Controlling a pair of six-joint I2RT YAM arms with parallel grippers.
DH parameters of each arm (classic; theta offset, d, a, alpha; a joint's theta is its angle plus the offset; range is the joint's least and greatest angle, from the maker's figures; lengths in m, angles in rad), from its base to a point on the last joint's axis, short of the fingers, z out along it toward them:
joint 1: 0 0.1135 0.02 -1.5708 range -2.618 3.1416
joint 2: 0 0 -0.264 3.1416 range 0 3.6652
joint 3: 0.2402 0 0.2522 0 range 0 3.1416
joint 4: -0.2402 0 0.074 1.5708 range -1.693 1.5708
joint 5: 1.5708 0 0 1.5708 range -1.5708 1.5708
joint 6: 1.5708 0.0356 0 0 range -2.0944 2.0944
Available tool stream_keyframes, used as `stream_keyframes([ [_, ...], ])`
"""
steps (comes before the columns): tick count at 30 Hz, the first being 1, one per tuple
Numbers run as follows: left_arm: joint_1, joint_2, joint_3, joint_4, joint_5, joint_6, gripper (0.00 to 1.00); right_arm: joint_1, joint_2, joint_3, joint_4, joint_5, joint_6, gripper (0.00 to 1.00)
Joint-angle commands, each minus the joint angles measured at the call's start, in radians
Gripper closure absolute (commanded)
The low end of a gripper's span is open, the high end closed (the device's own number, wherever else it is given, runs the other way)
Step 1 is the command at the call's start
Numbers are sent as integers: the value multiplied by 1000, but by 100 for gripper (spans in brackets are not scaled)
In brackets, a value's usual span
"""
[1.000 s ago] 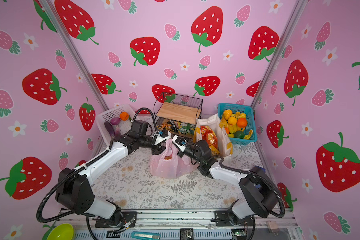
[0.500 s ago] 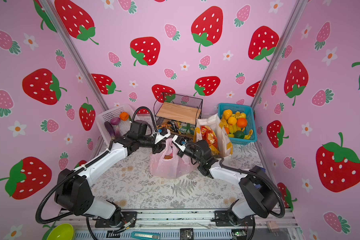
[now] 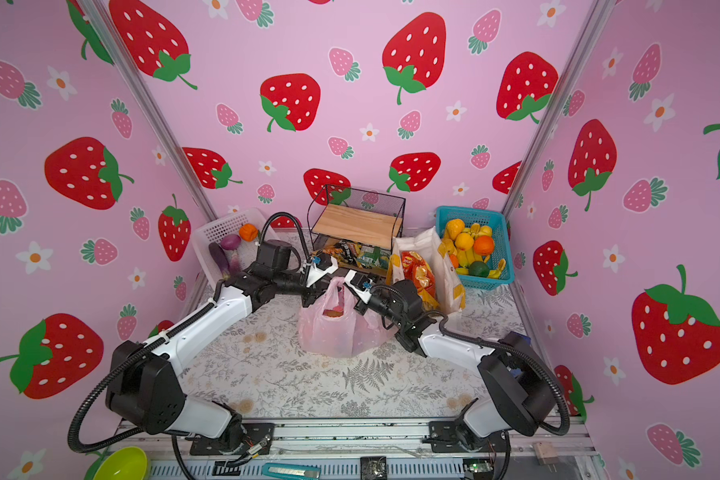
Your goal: Place the mixed food into the grocery bags and tie them
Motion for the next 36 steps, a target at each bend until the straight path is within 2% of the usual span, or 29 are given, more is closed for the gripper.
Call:
stream_keyframes([
  [1, 4, -30, 18, -32, 7, 31, 88, -1, -11, 14, 16, 5, -6, 100],
  [4, 7, -42, 19, -41, -4, 34, 93, 0, -11, 14, 11, 11, -7, 100],
  [5, 8, -45, 22, -46, -11, 33, 100, -1, -10, 13, 10, 15, -9, 100],
  [15, 13, -74, 24, -73, -68, 23, 100, -1, -11, 14, -6, 39, -12, 100],
  [22, 13, -77, 5, -19, -127, -32, 100, -1, -16, 16, -26, 55, -9, 84],
  [26, 11, -90, -18, 17, -142, -48, 100, 1, -11, 17, -29, 57, -2, 89],
  [30, 11, -91, -16, 16, -162, -55, 100, -1, -10, 19, -30, 57, 6, 87],
  [33, 5, -91, -15, 15, -218, -58, 100, 0, -21, 19, -45, 62, 9, 80],
  [36, -6, -92, -17, 20, -267, -58, 100, -1, -47, 16, -77, 86, 22, 62],
])
